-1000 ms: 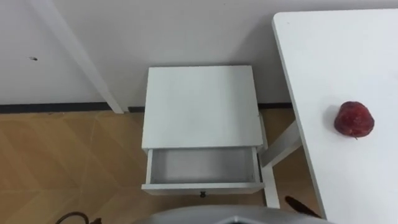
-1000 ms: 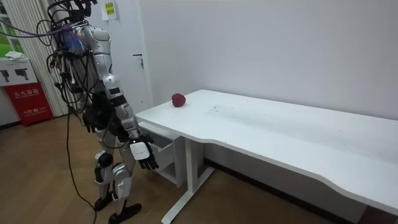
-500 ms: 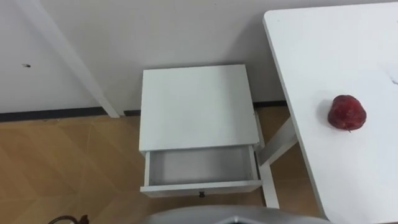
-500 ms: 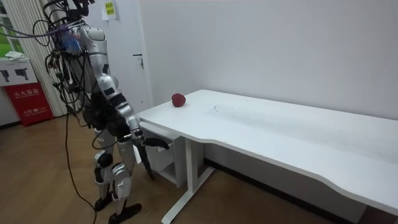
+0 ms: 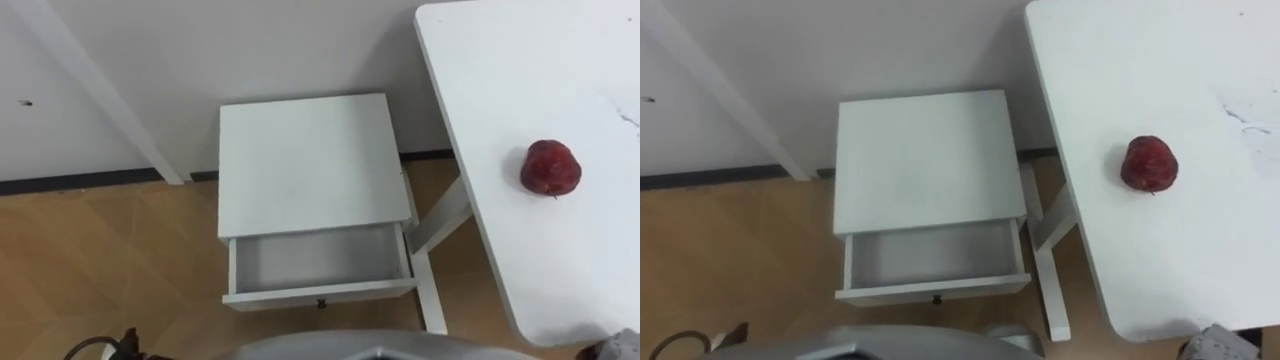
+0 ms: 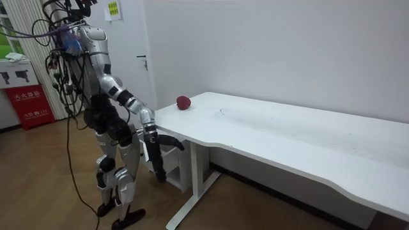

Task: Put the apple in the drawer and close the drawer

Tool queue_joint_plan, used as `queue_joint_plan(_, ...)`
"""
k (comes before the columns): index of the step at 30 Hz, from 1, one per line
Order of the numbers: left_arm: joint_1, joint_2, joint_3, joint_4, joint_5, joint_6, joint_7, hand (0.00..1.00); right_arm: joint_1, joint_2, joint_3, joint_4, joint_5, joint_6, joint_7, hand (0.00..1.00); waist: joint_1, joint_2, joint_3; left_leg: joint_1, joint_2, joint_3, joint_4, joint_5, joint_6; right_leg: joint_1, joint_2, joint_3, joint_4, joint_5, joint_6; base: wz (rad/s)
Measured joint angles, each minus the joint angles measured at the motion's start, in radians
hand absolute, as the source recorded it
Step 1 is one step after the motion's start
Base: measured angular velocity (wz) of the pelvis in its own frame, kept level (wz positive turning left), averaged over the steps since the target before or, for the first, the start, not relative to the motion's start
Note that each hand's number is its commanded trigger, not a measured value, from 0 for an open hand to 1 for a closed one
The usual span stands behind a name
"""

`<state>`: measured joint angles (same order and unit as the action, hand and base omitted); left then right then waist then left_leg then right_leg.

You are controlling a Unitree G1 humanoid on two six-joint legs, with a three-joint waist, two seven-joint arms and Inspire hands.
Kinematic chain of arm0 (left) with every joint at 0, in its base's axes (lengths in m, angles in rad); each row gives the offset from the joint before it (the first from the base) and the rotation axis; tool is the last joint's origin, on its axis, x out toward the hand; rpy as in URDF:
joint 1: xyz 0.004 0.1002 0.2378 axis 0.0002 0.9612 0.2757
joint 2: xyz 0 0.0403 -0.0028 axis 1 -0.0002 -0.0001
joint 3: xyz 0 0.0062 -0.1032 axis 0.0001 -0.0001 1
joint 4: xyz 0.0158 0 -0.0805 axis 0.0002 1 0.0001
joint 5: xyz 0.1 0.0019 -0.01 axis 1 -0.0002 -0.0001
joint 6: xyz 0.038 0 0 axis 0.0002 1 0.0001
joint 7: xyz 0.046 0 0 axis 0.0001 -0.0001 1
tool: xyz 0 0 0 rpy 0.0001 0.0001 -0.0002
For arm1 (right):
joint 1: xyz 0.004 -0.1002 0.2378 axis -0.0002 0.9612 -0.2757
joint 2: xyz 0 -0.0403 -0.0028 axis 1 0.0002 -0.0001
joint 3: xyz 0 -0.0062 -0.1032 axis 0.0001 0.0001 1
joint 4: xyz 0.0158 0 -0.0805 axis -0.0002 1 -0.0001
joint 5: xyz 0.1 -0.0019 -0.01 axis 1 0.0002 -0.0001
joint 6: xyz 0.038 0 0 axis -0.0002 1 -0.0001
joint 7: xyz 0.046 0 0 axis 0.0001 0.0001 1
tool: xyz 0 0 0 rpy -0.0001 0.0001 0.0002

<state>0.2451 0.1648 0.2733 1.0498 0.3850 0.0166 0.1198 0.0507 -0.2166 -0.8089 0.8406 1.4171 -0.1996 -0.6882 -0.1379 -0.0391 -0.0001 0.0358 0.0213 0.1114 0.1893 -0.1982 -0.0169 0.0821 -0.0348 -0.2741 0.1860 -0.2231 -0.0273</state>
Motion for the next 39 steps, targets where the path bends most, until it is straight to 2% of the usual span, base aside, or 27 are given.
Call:
queue_joint_plan(3, 0.010, 0.011, 0.000, -0.003, 0.000, -0.005, 0.000, 0.00, 0.000, 0.000, -0.007, -0.085, -0.020, -0.023, -0.107, 0.00, 0.001, -0.004, -0.0002, -0.020, 0.000, -0.001, 0.001, 0.002, 0.001, -0.019, 0.001, -0.001, 0.002, 0.001, 0.000, 0.03)
queue_joint_plan(8, 0.021, 0.012, 0.000, -0.008, 0.000, -0.016, 0.000, 0.00, 0.004, -0.003, -0.011, -0.175, -0.121, -0.067, -0.255, 0.00, -0.001, -0.011, 0.0014, -0.030, -0.004, -0.003, -0.005, 0.002, 0.001, -0.030, 0.003, -0.004, 0.005, 0.002, 0.001, 0.00)
queue_joint_plan(11, 0.004, 0.012, 0.001, -0.008, 0.007, -0.020, 0.000, 0.00, 0.002, -0.005, -0.021, -0.281, -0.190, -0.091, -0.320, 0.00, -0.006, -0.015, 0.0033, -0.024, -0.007, -0.002, -0.011, 0.004, 0.003, -0.033, 0.000, 0.001, 0.018, 0.002, 0.002, 0.00)
queue_joint_plan(13, -0.012, 0.012, -0.003, -0.009, 0.013, -0.029, 0.000, 0.00, -0.006, -0.021, -0.003, -0.370, -0.258, -0.098, -0.344, 0.00, -0.007, -0.018, 0.0030, -0.022, -0.009, -0.002, -0.013, 0.005, 0.005, -0.032, -0.001, 0.003, 0.018, 0.004, 0.004, 0.00)
queue_joint_plan(15, -0.015, 0.012, -0.004, -0.009, 0.013, -0.053, 0.000, 0.00, -0.019, -0.054, 0.030, -0.466, -0.377, -0.115, -0.367, 0.00, 0.003, -0.020, 0.0029, -0.016, -0.011, -0.002, -0.018, 0.007, 0.009, -0.030, -0.001, 0.007, 0.018, 0.006, 0.007, 0.00)
queue_joint_plan(18, -0.012, 0.016, -0.007, -0.004, 0.012, -0.054, 0.000, 0.00, -0.028, -0.091, 0.066, -0.516, -0.522, -0.141, -0.385, 0.00, 0.010, -0.017, 0.0017, -0.021, -0.012, -0.004, -0.016, 0.009, 0.012, -0.031, -0.003, 0.004, 0.017, 0.006, 0.009, 0.05)
queue_joint_plan(21, 0.000, 0.014, -0.028, 0.017, 0.011, -0.053, 0.000, 0.00, -0.019, -0.092, 0.093, -0.568, -0.687, -0.145, -0.431, 0.00, 0.034, -0.014, 0.0012, -0.023, -0.013, -0.003, -0.010, 0.009, 0.012, -0.033, -0.006, 0.003, 0.018, 0.006, 0.009, 0.01)
queue_joint_plan(23, 0.000, 0.014, -0.038, 0.021, 0.012, -0.051, 0.000, 0.00, -0.021, -0.092, 0.122, -0.588, -0.795, -0.148, -0.450, 0.00, 0.038, -0.011, 0.0003, -0.026, -0.013, -0.004, -0.007, 0.010, 0.013, -0.034, -0.008, -0.001, 0.018, 0.007, 0.009, 0.02)
queue_joint_plan(29, -0.001, 0.012, -0.058, 0.033, 0.011, -0.048, -0.008, 0.00, 0.002, -0.092, 0.235, -0.653, -1.060, -0.144, -0.396, 0.00, 0.063, 0.002, -0.0069, -0.024, -0.013, -0.002, 0.000, 0.010, 0.014, -0.029, -0.008, 0.001, 0.018, 0.007, 0.010, 0.01)
queue_joint_plan(31, 0.004, 0.011, -0.069, 0.033, 0.012, -0.048, -0.007, 0.00, 0.017, -0.091, 0.291, -0.661, -1.144, -0.126, -0.353, 0.00, 0.069, 0.003, -0.0074, -0.019, -0.012, -0.001, 0.000, 0.010, 0.014, -0.027, -0.006, 0.005, 0.019, 0.008, 0.009, -0.04)
queue_joint_plan(35, 0.010, 0.009, -0.098, 0.029, 0.012, -0.045, -0.003, 0.00, 0.058, -0.089, 0.386, -0.661, -1.222, -0.125, -0.271, 0.00, 0.093, 0.002, -0.0040, 0.005, -0.010, 0.013, -0.008, 0.010, 0.014, -0.008, -0.007, 0.015, 0.016, 0.008, 0.009, -0.08)
queue_joint_plan(39, 0.013, 0.006, -0.108, 0.030, 0.009, -0.040, -0.001, 0.00, 0.097, -0.063, 0.485, -0.661, -1.229, -0.085, -0.135, 0.00, 0.113, -0.002, -0.0017, 0.020, -0.008, 0.024, -0.015, 0.010, 0.014, 0.007, -0.008, 0.024, 0.002, 0.010, 0.011, -0.04)
